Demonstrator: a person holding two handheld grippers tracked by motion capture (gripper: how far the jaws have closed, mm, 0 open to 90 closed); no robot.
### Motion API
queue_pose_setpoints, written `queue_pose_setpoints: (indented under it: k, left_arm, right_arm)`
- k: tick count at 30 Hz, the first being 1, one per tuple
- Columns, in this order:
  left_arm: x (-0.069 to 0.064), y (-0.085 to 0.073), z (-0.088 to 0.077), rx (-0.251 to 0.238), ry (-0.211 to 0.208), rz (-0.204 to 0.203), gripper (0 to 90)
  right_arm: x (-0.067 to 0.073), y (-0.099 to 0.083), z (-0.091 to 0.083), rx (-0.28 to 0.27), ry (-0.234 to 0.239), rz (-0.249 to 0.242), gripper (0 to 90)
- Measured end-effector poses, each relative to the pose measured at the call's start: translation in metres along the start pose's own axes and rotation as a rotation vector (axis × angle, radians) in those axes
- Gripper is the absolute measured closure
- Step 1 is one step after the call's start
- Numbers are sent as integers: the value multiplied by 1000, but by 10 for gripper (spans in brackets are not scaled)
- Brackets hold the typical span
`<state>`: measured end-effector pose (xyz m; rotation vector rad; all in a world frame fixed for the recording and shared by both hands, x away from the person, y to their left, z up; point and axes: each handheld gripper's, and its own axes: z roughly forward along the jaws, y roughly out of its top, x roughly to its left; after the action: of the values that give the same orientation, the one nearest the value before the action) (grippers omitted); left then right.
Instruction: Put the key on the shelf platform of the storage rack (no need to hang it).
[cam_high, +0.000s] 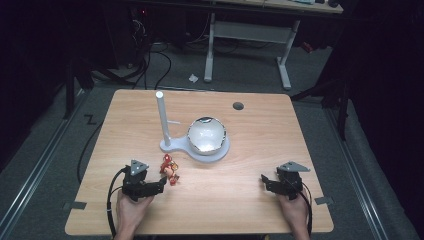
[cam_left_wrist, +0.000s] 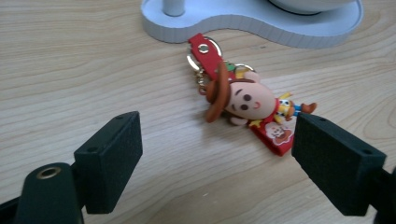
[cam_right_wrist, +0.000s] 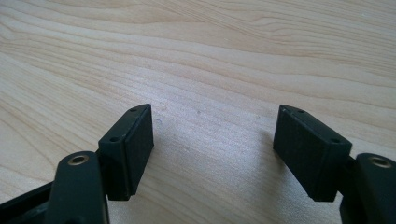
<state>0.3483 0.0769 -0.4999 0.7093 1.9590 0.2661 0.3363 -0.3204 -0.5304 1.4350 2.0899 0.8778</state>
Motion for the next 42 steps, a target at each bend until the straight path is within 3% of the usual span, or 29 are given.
queue_pose_setpoints:
  k: [7, 18, 30, 31, 33, 35, 37, 42]
  left_arm:
    - [-9, -10, 10, 4, 21, 21, 163]
    - [-17, -16, 22, 22, 51, -31, 166]
    - [-25, -21, 35, 12, 77, 1, 171]
    - [-27, -22, 36, 11, 89, -19, 172]
    - [-28, -23, 39, 5, 96, -20, 172]
    - [-26, -25, 42, -3, 96, 18, 185]
    - [-27, -27, 43, -4, 106, 12, 189]
    - [-23, -33, 46, -4, 121, 69, 222]
  right_arm:
    - [0, 0, 0, 0, 0, 0, 291]
    - [0, 0, 0, 0, 0, -1, 291]
    - [0, 0, 0, 0, -1, -1, 290]
    - [0, 0, 0, 0, -1, -1, 291]
    - [0, 0, 0, 0, -1, -1, 291]
    - [0, 0, 0, 0, -1, -1, 291]
    - [0, 0, 0, 0, -1, -2, 291]
    - [0, 0, 0, 0, -1, -2, 291]
